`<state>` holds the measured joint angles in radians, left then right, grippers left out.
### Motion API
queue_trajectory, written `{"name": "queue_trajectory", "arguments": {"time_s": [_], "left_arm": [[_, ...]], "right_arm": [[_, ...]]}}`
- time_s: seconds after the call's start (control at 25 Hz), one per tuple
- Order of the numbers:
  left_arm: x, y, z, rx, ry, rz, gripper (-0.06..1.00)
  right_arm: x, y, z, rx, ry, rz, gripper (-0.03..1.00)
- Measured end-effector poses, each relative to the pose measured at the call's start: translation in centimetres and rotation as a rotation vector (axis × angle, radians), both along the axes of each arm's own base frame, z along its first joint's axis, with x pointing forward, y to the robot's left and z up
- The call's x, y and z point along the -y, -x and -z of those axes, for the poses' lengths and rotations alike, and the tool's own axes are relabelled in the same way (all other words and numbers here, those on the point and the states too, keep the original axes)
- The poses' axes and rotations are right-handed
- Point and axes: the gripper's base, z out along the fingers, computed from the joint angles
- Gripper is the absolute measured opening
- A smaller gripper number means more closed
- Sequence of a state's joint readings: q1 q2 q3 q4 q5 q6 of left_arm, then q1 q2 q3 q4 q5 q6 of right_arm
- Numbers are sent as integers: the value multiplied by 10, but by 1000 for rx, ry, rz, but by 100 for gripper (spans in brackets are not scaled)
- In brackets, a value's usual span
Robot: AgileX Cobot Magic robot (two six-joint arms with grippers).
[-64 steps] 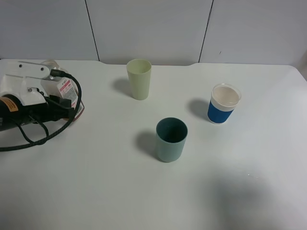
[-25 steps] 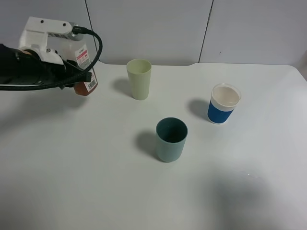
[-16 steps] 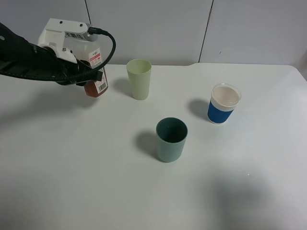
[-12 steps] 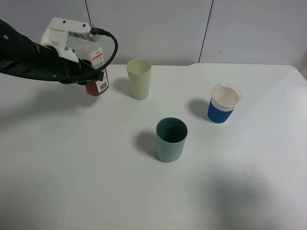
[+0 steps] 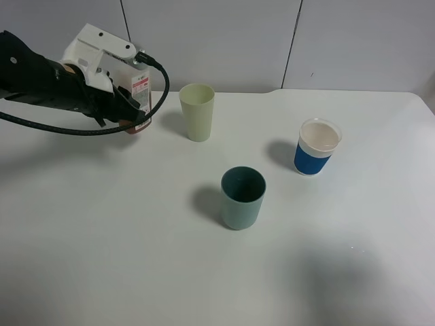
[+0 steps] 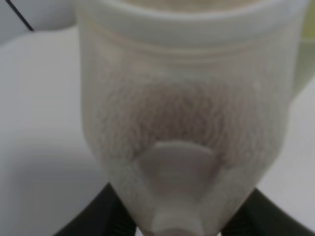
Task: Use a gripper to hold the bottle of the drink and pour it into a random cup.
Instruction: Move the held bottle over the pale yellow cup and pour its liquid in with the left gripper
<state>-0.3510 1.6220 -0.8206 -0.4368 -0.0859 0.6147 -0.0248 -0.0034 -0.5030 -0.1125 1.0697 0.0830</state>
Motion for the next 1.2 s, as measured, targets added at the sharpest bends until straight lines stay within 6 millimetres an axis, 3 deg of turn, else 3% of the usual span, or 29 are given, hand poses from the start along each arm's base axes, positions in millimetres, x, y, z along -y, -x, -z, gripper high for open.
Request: {"name": "queue_trajectory", "arguments": {"time_s": [0.24,0.72,1.2], "left_arm": [[-3,-9,-2,104,-26,-41,37],[-21,-18,10,148,-200,-226,36],[2,-22,3,126,-374,-263,36]], "right_arm": [[0,0,0,0,0,0,63],[0,0,0,0,0,0,63],[0,0,0,0,0,0,63]]}}
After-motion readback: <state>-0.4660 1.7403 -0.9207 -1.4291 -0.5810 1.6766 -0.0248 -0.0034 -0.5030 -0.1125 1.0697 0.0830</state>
